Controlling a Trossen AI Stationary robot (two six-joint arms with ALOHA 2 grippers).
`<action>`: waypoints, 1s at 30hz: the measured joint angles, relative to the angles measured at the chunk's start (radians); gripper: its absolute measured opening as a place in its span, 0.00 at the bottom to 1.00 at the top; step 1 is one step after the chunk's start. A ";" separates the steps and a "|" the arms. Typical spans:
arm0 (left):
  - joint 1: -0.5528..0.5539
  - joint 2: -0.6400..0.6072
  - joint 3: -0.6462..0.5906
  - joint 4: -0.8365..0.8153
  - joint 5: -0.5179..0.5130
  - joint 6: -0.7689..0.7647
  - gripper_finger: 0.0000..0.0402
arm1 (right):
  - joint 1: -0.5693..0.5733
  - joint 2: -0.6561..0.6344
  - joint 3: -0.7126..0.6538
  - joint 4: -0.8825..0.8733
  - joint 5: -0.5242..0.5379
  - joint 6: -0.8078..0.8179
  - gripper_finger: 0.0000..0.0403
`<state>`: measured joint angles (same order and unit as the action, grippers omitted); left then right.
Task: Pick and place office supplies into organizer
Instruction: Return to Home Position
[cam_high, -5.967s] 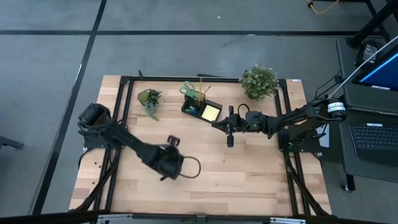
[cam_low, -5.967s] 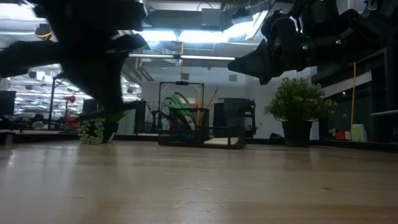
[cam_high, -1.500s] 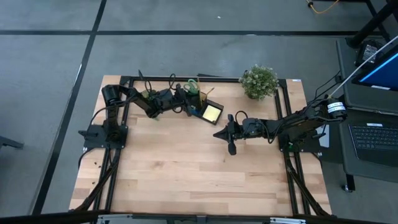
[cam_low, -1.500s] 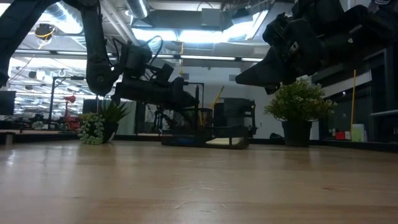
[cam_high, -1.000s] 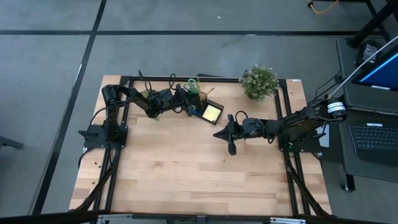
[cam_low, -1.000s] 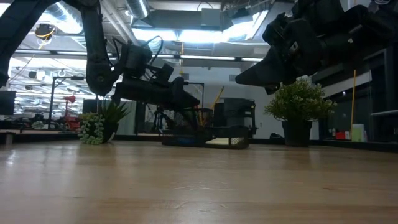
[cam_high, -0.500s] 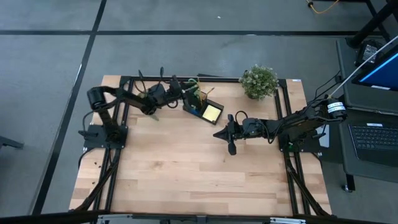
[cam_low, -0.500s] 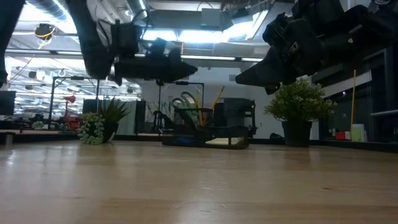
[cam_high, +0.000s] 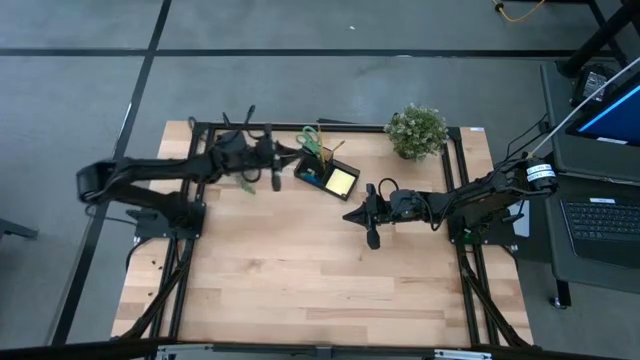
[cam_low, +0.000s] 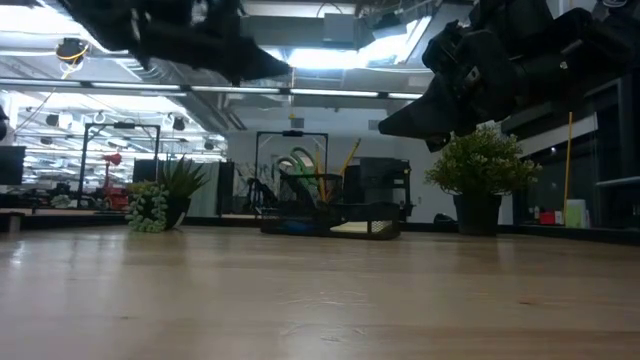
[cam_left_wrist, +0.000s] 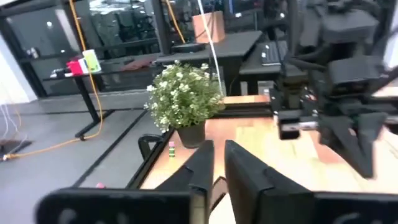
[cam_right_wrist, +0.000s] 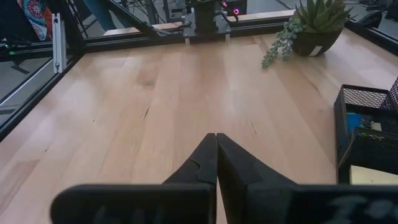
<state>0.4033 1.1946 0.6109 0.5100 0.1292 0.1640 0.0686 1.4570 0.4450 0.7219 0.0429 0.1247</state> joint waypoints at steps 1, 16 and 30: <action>-0.004 -0.037 -0.004 -0.036 0.000 0.011 0.06 | 0.000 0.000 0.000 0.000 0.000 0.000 0.02; 0.014 -0.665 -0.409 -0.008 -0.139 0.005 0.00 | -0.007 0.001 0.000 0.042 -0.003 0.000 0.02; 0.005 -1.006 -0.427 -0.405 -0.139 -0.072 0.00 | -0.008 -0.013 -0.001 0.152 -0.003 0.001 0.02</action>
<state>0.4082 0.1885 0.1842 0.1047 -0.0097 0.0915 0.0608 1.4440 0.4442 0.8743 0.0402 0.1261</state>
